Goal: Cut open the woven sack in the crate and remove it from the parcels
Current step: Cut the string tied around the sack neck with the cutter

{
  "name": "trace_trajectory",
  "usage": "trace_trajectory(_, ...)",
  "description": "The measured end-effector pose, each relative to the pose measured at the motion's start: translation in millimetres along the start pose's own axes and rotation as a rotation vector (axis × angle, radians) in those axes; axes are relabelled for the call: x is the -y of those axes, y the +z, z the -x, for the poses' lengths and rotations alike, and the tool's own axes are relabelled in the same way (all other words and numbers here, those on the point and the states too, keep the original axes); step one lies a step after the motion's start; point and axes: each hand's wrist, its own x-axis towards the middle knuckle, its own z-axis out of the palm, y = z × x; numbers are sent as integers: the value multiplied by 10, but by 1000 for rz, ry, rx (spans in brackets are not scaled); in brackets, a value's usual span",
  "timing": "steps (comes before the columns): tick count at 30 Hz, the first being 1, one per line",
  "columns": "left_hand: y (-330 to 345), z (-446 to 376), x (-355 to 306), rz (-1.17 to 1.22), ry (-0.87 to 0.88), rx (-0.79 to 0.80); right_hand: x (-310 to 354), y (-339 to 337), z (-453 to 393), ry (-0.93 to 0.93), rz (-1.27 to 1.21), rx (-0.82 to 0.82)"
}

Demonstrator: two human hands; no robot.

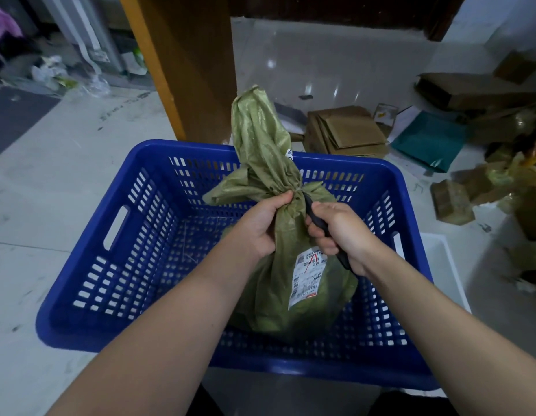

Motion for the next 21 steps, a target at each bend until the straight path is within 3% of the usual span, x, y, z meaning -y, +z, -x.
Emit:
trace_trajectory(5,49,9,-6,-11,-10,-57,2,37,-39,57,-92,-5)
trace_trajectory(12,177,-92,143,163,42,-268,-120,268,-72,121,-390,-67)
trace_trajectory(21,150,-213,338,294,148,-453,-72,403,-31,176,-393,-190)
